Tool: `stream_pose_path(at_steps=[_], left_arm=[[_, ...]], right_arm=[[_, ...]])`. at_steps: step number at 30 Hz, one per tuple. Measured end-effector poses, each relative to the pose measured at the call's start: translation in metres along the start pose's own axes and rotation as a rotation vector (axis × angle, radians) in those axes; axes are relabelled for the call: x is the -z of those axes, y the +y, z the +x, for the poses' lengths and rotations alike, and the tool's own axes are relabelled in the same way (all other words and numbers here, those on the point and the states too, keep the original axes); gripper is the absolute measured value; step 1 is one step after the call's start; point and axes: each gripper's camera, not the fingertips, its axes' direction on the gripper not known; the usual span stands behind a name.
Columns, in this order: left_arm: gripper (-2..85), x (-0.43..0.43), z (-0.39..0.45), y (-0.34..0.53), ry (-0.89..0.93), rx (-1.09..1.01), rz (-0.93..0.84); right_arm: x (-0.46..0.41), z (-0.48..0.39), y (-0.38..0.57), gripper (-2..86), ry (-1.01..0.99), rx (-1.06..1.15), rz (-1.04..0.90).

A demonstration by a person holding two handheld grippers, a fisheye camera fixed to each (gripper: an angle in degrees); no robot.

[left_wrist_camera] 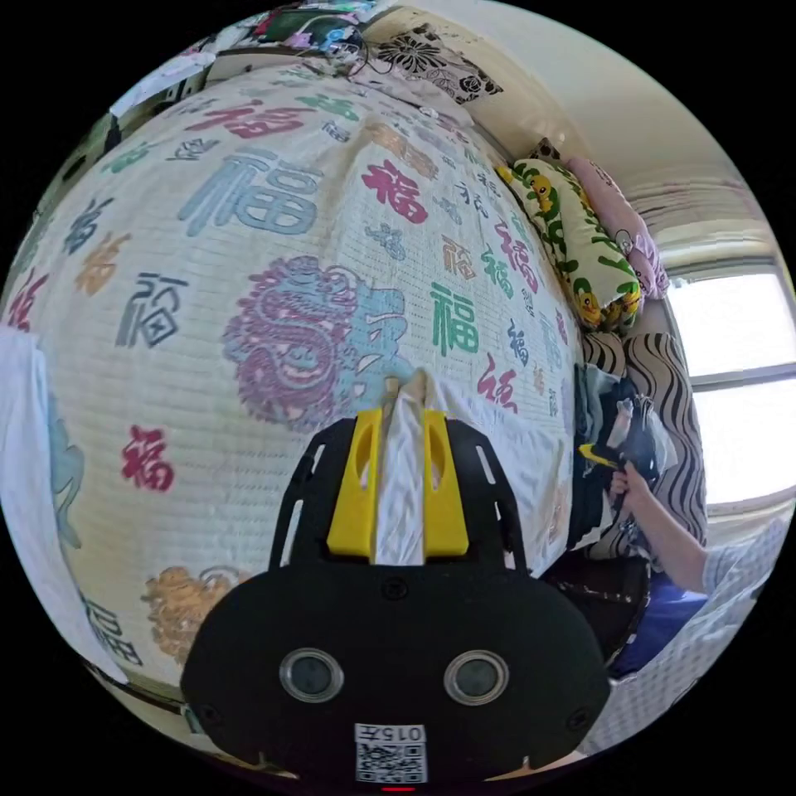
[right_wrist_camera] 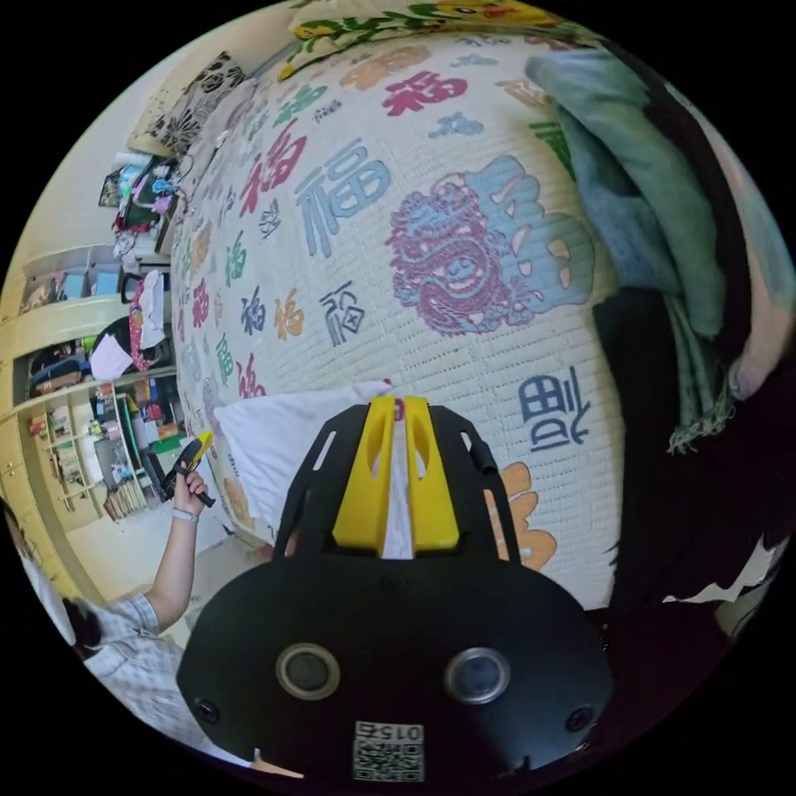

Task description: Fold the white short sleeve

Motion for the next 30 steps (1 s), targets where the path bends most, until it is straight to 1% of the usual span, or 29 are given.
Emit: stream_pose_path(at_steps=[3,8,11,13,14,15,18,21,23,25,27,30], left_arm=[[8.8,0.010,-0.009,0.040,-0.024,0.008,-0.007],[10.7,-0.008,-0.010,0.104,-0.068,0.020,-0.087],[10.9,-0.027,-0.012,0.127,-0.115,0.051,-0.118],[11.0,-0.038,-0.017,0.139,-0.079,0.100,-0.129],[11.1,-0.045,-0.019,0.145,-0.031,0.120,-0.137],[11.0,-0.049,-0.018,0.148,-0.024,0.117,-0.143],[10.2,-0.065,-0.011,0.161,-0.075,0.082,-0.150],[7.7,-0.077,-0.012,0.172,-0.063,0.119,-0.134],[3.3,-0.087,-0.013,0.182,-0.049,0.139,-0.128],[0.7,-0.095,-0.013,0.190,0.007,0.150,-0.136],[-0.1,-0.098,-0.006,0.199,0.007,0.141,-0.105],[-0.6,-0.092,0.019,0.218,0.030,0.076,-0.018]], right_arm=[[-0.015,-0.060,-0.008,4.2,0.010,0.175,-0.035],[-0.085,-0.204,-0.023,6.4,0.034,0.570,-0.169],[-0.128,-0.274,-0.025,7.2,0.074,0.720,-0.222],[-0.151,-0.306,-0.026,7.7,0.103,0.782,-0.268],[-0.165,-0.323,-0.026,8.0,0.137,0.810,-0.285],[-0.172,-0.331,-0.027,8.1,0.157,0.823,-0.292],[-0.203,-0.356,-0.028,8.2,0.284,0.880,-0.363],[-0.225,-0.367,-0.030,6.5,0.379,0.910,-0.443],[-0.230,-0.369,-0.032,3.1,0.421,0.923,-0.470],[-0.225,-0.369,-0.036,1.9,0.404,0.918,-0.475],[-0.211,-0.365,-0.040,1.0,0.345,0.898,-0.459],[-0.172,-0.349,-0.049,0.3,0.168,0.854,-0.391]])
